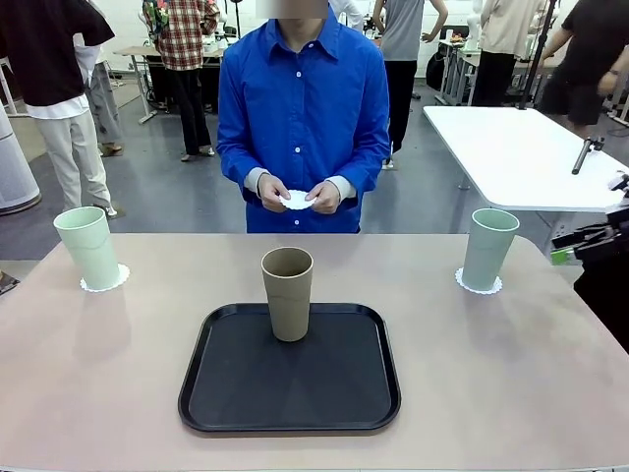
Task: Place coasters on the table and set cups on them.
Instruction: Take one Reusable plastic cup from the Flat Tray and place it on a coaster set by the human.
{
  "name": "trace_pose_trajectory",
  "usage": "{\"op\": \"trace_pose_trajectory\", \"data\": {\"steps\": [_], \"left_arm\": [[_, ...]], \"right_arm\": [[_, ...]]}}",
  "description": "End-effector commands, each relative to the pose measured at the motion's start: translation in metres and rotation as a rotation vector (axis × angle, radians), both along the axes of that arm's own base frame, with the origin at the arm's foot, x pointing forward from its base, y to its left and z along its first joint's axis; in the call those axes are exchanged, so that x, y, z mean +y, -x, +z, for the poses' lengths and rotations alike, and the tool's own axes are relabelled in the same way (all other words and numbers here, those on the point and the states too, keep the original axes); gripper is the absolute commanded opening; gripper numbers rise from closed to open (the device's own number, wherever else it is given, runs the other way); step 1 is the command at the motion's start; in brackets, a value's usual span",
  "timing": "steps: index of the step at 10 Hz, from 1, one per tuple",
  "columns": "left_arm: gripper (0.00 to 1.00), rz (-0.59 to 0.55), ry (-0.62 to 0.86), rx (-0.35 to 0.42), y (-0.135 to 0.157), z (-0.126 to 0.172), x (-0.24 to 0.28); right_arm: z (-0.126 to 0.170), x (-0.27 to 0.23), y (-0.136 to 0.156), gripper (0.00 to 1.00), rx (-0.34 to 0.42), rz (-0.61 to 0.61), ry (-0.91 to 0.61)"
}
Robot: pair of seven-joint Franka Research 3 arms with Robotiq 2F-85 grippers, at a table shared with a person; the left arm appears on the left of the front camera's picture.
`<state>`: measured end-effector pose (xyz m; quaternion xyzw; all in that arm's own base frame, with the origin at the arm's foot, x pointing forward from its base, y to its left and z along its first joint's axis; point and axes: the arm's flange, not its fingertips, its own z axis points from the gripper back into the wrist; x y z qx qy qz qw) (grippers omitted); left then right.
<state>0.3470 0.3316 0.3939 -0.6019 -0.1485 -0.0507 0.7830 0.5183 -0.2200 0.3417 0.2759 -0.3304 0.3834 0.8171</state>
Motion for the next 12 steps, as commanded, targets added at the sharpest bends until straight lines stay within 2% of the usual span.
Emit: {"op": "trace_pose_trajectory", "data": {"steps": [1,3,4,7,9,12], "left_arm": [[1.0,-0.006,-0.001,-0.011,0.003,0.001,0.0],[1.0,-0.006,-0.001,-0.011,0.003,0.001,0.0],[1.0,-0.006,-0.001,-0.011,0.003,0.001,0.0],[1.0,-0.006,-0.001,-0.011,0.003,0.001,0.0],[1.0,-0.006,-0.001,-0.011,0.003,0.001,0.0],[1.0,-0.006,-0.001,-0.011,0.003,0.001,0.0]], "right_arm": [[0.042,0.028,0.041,1.0,0.147,-0.036,0.111],[0.088,0.052,0.073,1.0,0.252,-0.059,0.199],[0.108,0.072,0.089,1.0,0.271,-0.076,0.252],[0.153,0.133,0.105,1.0,0.28,-0.152,0.327],[0.174,0.174,0.114,1.0,0.328,-0.213,0.473],[0.204,0.201,0.122,1.0,0.375,-0.328,0.596]]}}
